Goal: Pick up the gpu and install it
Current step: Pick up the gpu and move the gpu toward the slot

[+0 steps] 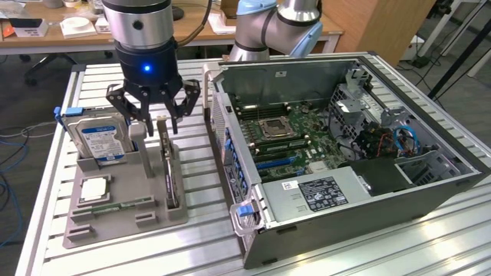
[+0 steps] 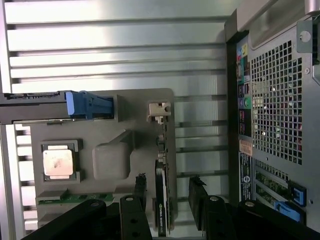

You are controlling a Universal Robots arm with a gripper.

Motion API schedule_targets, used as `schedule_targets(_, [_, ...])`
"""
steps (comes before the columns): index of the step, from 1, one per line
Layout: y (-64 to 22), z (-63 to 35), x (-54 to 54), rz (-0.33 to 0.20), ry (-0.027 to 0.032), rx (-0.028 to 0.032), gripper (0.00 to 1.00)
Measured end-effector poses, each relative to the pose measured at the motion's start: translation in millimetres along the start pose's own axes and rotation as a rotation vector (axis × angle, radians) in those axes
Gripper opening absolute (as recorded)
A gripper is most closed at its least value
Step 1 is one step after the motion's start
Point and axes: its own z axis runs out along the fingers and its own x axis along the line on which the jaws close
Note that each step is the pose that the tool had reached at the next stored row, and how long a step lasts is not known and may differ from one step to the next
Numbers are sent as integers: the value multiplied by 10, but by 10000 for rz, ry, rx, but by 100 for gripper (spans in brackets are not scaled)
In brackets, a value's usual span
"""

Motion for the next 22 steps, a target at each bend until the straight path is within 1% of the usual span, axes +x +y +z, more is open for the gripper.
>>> schedule_targets(14, [-30,1,-2,-2,-6,82,47])
schedule_targets(22, [-43,4,-4,-3,-7,98,47])
